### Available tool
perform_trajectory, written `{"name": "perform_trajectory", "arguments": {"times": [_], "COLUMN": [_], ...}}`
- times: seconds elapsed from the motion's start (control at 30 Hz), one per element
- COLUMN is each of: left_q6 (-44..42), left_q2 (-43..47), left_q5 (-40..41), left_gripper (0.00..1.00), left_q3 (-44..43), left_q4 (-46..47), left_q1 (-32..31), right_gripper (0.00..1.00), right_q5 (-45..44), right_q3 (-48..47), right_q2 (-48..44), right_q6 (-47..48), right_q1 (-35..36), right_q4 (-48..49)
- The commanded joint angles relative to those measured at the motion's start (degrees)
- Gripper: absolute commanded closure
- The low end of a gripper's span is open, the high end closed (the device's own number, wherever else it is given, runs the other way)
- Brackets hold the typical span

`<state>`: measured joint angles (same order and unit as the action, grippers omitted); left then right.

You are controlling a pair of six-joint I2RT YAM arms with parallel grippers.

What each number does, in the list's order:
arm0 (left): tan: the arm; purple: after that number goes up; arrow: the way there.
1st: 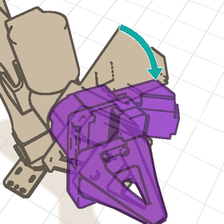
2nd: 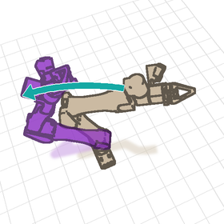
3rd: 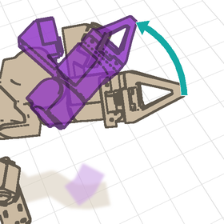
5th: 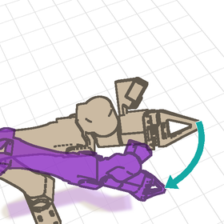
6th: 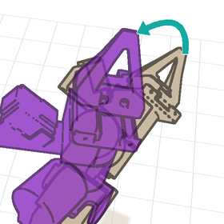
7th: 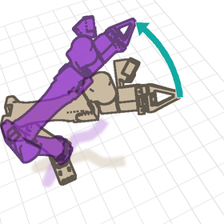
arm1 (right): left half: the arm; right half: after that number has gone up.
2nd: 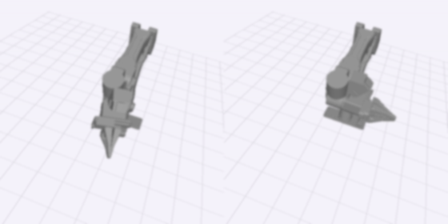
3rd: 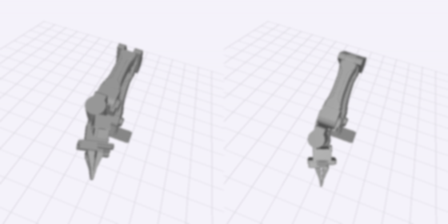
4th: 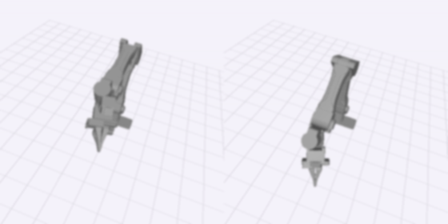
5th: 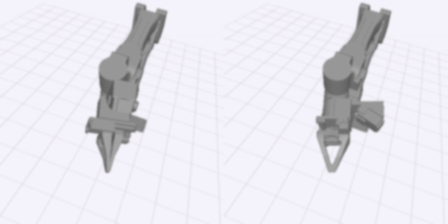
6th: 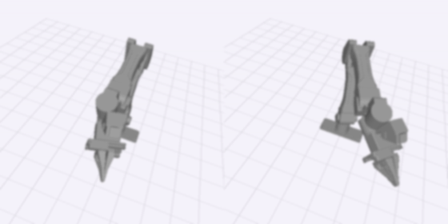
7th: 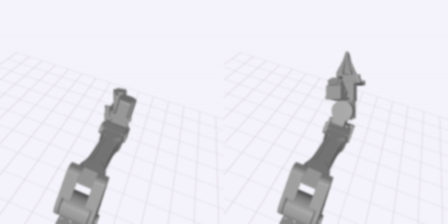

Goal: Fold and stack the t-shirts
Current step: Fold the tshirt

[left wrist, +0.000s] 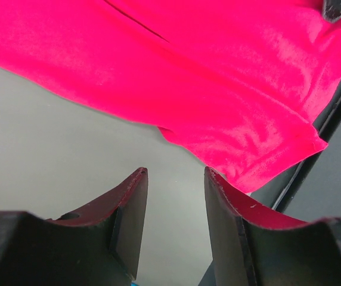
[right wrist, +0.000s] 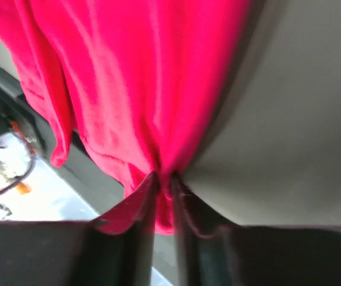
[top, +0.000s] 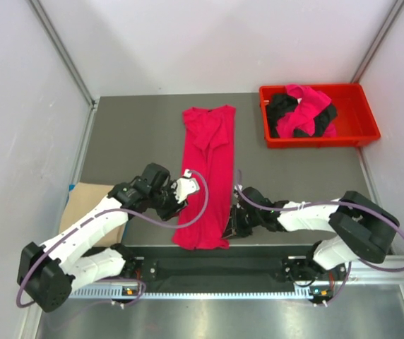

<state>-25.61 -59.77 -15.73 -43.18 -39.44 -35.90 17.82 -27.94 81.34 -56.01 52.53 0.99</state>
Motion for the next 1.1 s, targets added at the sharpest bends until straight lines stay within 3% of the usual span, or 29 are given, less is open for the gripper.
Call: {"name": "perform_trajectory", "arguments": {"times": [0.0, 0.07, 0.27, 0.47, 0.53, 0.57, 0.6, 0.63, 0.7, 1.07], "left_q6": [0.4, -0.1, -1.1, -6.2, -11.1, -12.7, -14.4, -17.8, -21.6, -30.4], "left_q2": [3.4, 4.0, 2.7, 0.5, 1.6, 3.2, 4.1, 5.4, 8.1, 9.8], "left_q5": [-0.2, -0.9, -2.7, -1.6, -1.2, -0.6, 0.7, 1.0, 2.4, 5.4], "left_gripper": [0.52, 0.52, 0.53, 0.53, 0.53, 0.53, 0.53, 0.53, 0.53, 0.52], "left_q3": [-0.1, -0.4, -0.1, 4.1, 7.3, 8.4, 9.5, 10.6, 13.5, 20.5], "left_q4": [0.7, -0.5, 3.3, 7.4, 7.8, 8.0, 8.0, 7.1, 5.4, 7.1], "left_q1": [-0.2, -0.2, -1.2, -9.4, -13.2, -14.5, -17.1, -18.1, -20.9, -25.6], "right_gripper": [0.91, 1.0, 1.0, 1.0, 0.91, 0.83, 0.68, 0.6, 0.53, 0.51], "right_q5": [2.8, 0.7, 0.5, 0.5, 0.8, 1.1, 1.2, 1.3, 1.9, 3.6], "right_q3": [3.6, 5.1, 8.1, 8.7, 7.9, 7.5, 7.0, 6.4, 6.2, 8.1], "right_q2": [2.2, -0.8, -5.4, -7.4, -7.2, -7.0, -7.0, -7.2, -8.3, -6.0], "right_q6": [-3.8, -3.6, -0.3, 2.7, 3.4, 3.6, 4.1, 4.1, 3.6, 1.4], "right_q1": [0.6, 0.4, -1.0, -3.3, -3.8, -3.8, -3.7, -3.8, -3.7, -1.6], "right_q4": [7.2, 4.4, -3.7, -9.1, -9.3, -9.6, -10.3, -10.8, -11.6, -8.8]}}
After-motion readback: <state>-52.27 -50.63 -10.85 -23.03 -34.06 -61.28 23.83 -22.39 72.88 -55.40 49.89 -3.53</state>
